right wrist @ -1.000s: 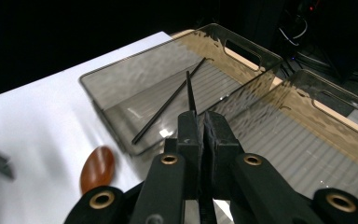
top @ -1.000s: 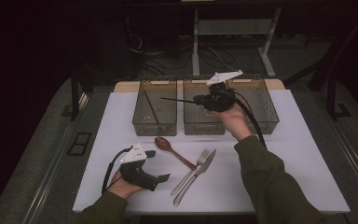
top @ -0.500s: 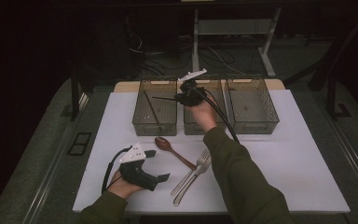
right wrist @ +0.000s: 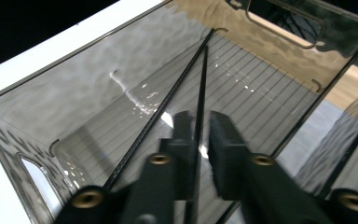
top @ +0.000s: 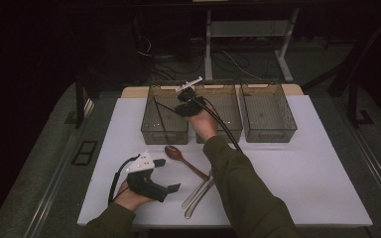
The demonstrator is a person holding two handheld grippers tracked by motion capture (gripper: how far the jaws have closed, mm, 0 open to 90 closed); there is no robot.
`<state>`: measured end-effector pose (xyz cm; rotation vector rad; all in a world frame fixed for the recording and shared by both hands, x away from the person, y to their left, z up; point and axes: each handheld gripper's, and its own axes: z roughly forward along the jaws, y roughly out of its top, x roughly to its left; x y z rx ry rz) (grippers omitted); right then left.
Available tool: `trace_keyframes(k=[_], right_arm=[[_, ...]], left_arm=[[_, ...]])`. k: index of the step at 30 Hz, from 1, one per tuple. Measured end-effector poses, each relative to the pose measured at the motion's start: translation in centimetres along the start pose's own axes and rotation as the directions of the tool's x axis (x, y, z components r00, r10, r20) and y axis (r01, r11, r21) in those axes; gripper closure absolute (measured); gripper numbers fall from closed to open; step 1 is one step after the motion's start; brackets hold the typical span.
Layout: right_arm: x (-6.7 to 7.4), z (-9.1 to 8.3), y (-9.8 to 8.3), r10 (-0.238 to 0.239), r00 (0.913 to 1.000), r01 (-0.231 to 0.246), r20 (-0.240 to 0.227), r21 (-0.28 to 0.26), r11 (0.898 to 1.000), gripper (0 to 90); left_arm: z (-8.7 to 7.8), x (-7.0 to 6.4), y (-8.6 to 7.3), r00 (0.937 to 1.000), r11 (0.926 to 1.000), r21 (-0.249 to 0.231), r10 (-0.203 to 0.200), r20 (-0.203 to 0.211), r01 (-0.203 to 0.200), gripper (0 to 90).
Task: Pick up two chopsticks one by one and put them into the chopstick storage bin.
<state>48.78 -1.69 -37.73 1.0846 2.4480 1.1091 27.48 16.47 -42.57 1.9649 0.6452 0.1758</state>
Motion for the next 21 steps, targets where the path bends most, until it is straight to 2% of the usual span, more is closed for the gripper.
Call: trace_keyframes(k=[7, 11, 13, 16, 19, 21], right_arm=[[-0.2, -0.6, 0.1, 0.010, 0.9997, -0.010, -0.024, -0.001, 1.000, 57.9], [-0.1, -1.5, 0.1, -0.004, 0.9993, 0.004, -0.038, -0.009, 1.000, 49.5], [-0.1, -2.2, 0.1, -0.007, 0.9989, 0.006, -0.046, -0.022, 1.000, 47.5], [0.0, -3.3, -0.2, -0.012, 0.9956, 0.007, -0.093, -0.051, 0.999, 43.7], [0.1, -4.5, -0.6, -0.037, 0.9942, 0.031, -0.101, -0.061, 0.998, 40.2], [0.1, -5.4, -1.1, -0.042, 0.9924, 0.034, -0.115, -0.076, 0.997, 39.1]], left_arm=[[0.0, 0.1, 0.0, 1.0000, 1.0000, 0.003, 0.003, 0.000, -0.003, 0.0], [0.0, 0.1, 0.0, 1.0000, 0.9999, 0.006, 0.009, -0.002, -0.009, 0.0], [0.0, 0.1, 0.0, 1.0000, 1.0000, 0.007, 0.002, -0.002, -0.002, 0.0], [0.0, 0.1, 0.0, 0.9999, 0.9998, 0.014, 0.010, -0.003, -0.010, 0.0], [0.1, 0.0, -0.1, 1.0000, 0.9999, 0.011, 0.002, -0.004, -0.002, 0.0], [0.1, 0.1, -0.1, 0.9999, 0.9998, 0.019, 0.012, -0.007, -0.012, 0.0]])
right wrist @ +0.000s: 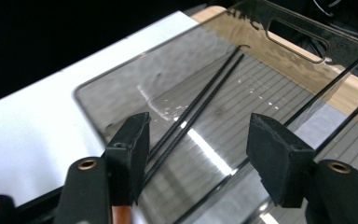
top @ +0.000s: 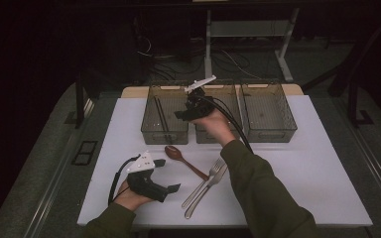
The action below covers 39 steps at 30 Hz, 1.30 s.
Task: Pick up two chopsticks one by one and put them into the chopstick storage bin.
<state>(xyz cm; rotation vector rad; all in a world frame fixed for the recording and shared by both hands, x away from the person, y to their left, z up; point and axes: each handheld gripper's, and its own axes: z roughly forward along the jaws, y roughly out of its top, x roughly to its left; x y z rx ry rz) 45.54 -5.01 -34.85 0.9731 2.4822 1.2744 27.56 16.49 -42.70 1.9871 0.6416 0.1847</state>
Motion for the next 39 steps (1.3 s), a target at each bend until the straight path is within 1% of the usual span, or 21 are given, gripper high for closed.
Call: trace_keyframes(k=[2, 3, 5, 6, 7, 9, 12, 14, 15, 18, 19, 20, 23, 28, 31, 33, 36, 38, 39], right_arm=[[0.0, -0.9, -0.5, 0.000, 0.9996, 0.000, -0.027, -0.013, 1.000, 38.2], [0.0, -1.4, -0.8, 0.001, 0.9992, -0.002, -0.040, -0.020, 1.000, 37.6], [0.0, -2.2, -1.5, -0.007, 0.9987, 0.005, -0.051, -0.027, 1.000, 36.4], [0.0, -2.7, -1.8, -0.009, 0.9984, 0.007, -0.057, -0.028, 1.000, 36.1], [0.0, -3.1, -2.1, -0.010, 0.9984, 0.008, -0.056, -0.032, 0.999, 36.0], [-0.1, -3.8, -2.9, -0.014, 0.9985, 0.012, -0.052, -0.043, 0.999, 35.4], [-0.3, -5.1, -4.2, -0.007, 0.9980, 0.004, -0.063, -0.057, 0.998, 34.2], [-0.6, -5.8, -5.0, -0.012, 0.9978, 0.008, -0.066, -0.064, 0.998, 33.8], [-0.6, -6.2, -5.4, -0.009, 0.9978, 0.004, -0.066, -0.065, 0.998, 33.3], [-0.9, -7.3, -6.5, 0.008, 0.9960, -0.015, -0.089, -0.074, 0.997, 32.8], [-1.0, -7.7, -6.8, 0.016, 0.9956, -0.023, -0.093, -0.077, 0.997, 32.5], [-1.0, -8.1, -7.2, 0.023, 0.9948, -0.031, -0.099, -0.078, 0.996, 31.8], [-1.1, -9.3, -8.6, 0.033, 0.9952, -0.040, -0.092, -0.079, 0.996, 29.9], [-1.7, -11.3, -11.3, 0.051, 0.9939, -0.060, -0.097, -0.093, 0.994, 27.7], [-2.2, -12.3, -12.9, 0.062, 0.9933, -0.071, -0.097, -0.087, 0.994, 27.2], [-2.5, -13.0, -13.8, 0.066, 0.9946, -0.073, -0.079, -0.085, 0.994, 27.1], [-3.0, -14.1, -15.2, 0.076, 0.9948, -0.082, -0.067, -0.089, 0.993, 26.5], [-3.2, -14.9, -16.3, 0.086, 0.9945, -0.092, -0.059, -0.095, 0.991, 24.2], [-3.2, -15.3, -16.8, 0.094, 0.9942, -0.099, -0.053, -0.098, 0.990, 21.0]], left_arm=[[0.0, 0.0, 0.0, 1.0000, 1.0000, 0.007, 0.004, -0.001, -0.004, 0.0], [0.0, 0.0, -0.1, 1.0000, 1.0000, 0.002, -0.002, -0.001, 0.002, 0.0], [0.1, 0.0, -0.1, 1.0000, 1.0000, 0.004, -0.001, -0.005, 0.001, 0.0], [0.1, -0.1, -0.1, 0.9999, 0.9999, 0.010, -0.009, -0.005, 0.009, 0.0], [0.0, 0.0, -0.1, 1.0000, 0.9999, 0.014, -0.005, -0.007, 0.005, 0.0], [0.0, 0.0, -0.1, 0.9999, 0.9998, 0.013, -0.013, -0.009, 0.013, 0.0], [-0.1, 0.0, -0.2, 0.9997, 0.9998, 0.005, -0.019, -0.012, 0.019, 0.0], [-0.1, 0.0, -0.3, 0.9997, 0.9998, 0.003, -0.021, -0.015, 0.021, 0.0], [-0.1, 0.0, -0.3, 0.9997, 0.9998, 0.001, -0.022, -0.015, 0.022, 0.0], [-0.2, 0.0, -0.3, 0.9995, 0.9997, 0.006, -0.025, -0.020, 0.025, 0.0], [-0.2, 0.0, -0.3, 0.9996, 0.9998, 0.011, -0.018, -0.020, 0.018, 0.0], [-0.2, 0.0, -0.3, 0.9996, 0.9998, 0.010, -0.019, -0.020, 0.019, 0.0], [-0.2, 0.1, -0.3, 0.9995, 0.9997, 0.009, -0.022, -0.023, 0.023, 0.0], [-0.1, 0.1, -0.4, 0.9994, 0.9997, 0.011, -0.023, -0.025, 0.023, 0.0], [-0.1, 0.1, -0.4, 0.9994, 0.9996, 0.014, -0.023, -0.026, 0.024, 0.0], [-0.2, 0.0, -0.4, 0.9993, 0.9996, 0.009, -0.025, -0.028, 0.026, 0.0], [-0.3, 0.0, -0.4, 0.9992, 0.9996, 0.006, -0.027, -0.030, 0.028, 0.0], [-0.3, 0.0, -0.4, 0.9991, 0.9996, 0.003, -0.029, -0.030, 0.029, 0.0], [-0.3, 0.0, -0.4, 0.9992, 0.9996, 0.002, -0.028, -0.030, 0.028, 0.0]])
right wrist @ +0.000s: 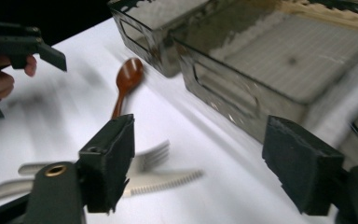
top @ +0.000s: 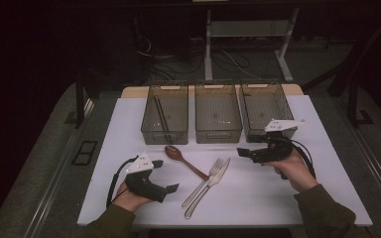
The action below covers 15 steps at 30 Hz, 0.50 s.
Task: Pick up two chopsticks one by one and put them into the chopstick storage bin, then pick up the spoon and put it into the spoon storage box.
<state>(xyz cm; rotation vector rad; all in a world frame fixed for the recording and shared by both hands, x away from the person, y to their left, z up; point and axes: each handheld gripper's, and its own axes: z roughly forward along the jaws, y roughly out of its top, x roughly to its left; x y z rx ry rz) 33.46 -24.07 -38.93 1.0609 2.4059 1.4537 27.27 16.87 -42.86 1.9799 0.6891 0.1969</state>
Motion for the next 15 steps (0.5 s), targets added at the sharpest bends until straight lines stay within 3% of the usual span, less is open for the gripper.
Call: trace_keyframes(k=[8, 15], right_arm=[[-0.8, -3.2, -3.8, 0.009, 0.9996, -0.008, 0.027, -0.016, 1.000, 19.0], [-0.2, -4.1, -6.7, -0.004, 0.9979, 0.005, 0.065, -0.015, 1.000, 19.0]], left_arm=[[0.0, 0.1, 0.0, 1.0000, 1.0000, 0.005, 0.001, -0.002, -0.001, 0.0], [-0.1, 0.1, -0.1, 1.0000, 1.0000, 0.006, 0.000, -0.007, 0.000, 0.0]])
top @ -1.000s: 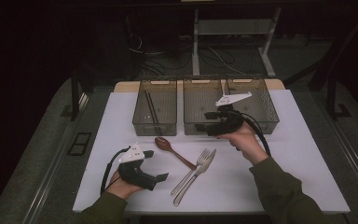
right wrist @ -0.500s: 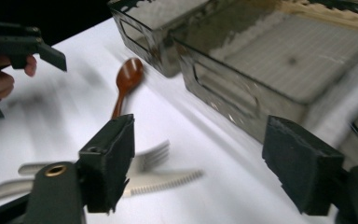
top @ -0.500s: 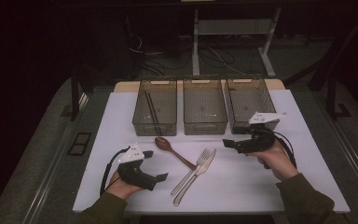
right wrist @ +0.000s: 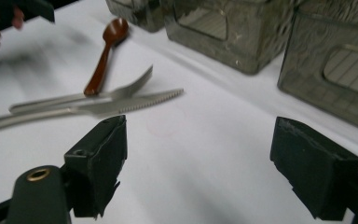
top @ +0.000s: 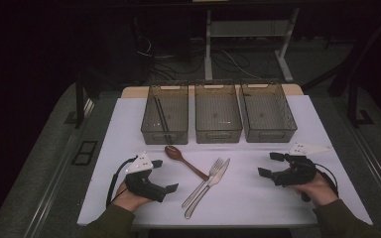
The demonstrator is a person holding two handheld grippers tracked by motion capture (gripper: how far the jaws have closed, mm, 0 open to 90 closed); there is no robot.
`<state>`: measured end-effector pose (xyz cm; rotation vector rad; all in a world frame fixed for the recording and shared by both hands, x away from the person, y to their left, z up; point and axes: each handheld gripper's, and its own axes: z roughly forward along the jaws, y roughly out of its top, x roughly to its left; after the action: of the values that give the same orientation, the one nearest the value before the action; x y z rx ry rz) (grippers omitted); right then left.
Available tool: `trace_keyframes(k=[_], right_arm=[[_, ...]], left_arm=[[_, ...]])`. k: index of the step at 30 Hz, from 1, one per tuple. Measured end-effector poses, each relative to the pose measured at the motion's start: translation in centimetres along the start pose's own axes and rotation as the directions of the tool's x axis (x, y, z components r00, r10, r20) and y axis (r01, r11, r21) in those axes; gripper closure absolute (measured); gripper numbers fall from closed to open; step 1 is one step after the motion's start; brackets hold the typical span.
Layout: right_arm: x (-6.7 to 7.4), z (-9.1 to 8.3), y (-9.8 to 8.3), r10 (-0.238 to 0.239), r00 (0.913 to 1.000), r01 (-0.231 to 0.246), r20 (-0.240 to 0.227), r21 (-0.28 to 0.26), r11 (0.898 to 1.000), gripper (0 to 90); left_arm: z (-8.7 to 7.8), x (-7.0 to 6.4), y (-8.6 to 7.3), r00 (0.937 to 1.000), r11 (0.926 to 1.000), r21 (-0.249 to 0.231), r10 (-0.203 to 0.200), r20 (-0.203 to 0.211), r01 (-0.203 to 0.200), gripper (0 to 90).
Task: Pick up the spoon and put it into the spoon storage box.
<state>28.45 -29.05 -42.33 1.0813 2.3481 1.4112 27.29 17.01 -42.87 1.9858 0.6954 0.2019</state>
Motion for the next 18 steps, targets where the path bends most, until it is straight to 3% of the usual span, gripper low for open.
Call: trace_keyframes(k=[2, 11, 18], right_arm=[[0.3, 0.0, -0.7, -0.024, 0.9997, 0.024, 0.009, 0.002, 1.000, 16.7], [1.1, -0.9, -2.7, -0.041, 0.9982, 0.040, 0.043, 0.028, 0.999, 15.3], [1.3, -0.9, -2.9, -0.037, 0.9988, 0.036, 0.030, 0.054, 0.998, 15.3]], left_arm=[[0.0, 0.0, 0.0, 1.0000, 1.0000, 0.000, -0.001, -0.001, 0.001, 0.0], [0.1, -0.1, 0.2, 0.9998, 0.9998, 0.009, 0.018, -0.007, -0.018, 0.2], [0.2, 0.3, 0.7, 0.9996, 0.9998, 0.002, 0.020, -0.020, -0.020, 16.8]])
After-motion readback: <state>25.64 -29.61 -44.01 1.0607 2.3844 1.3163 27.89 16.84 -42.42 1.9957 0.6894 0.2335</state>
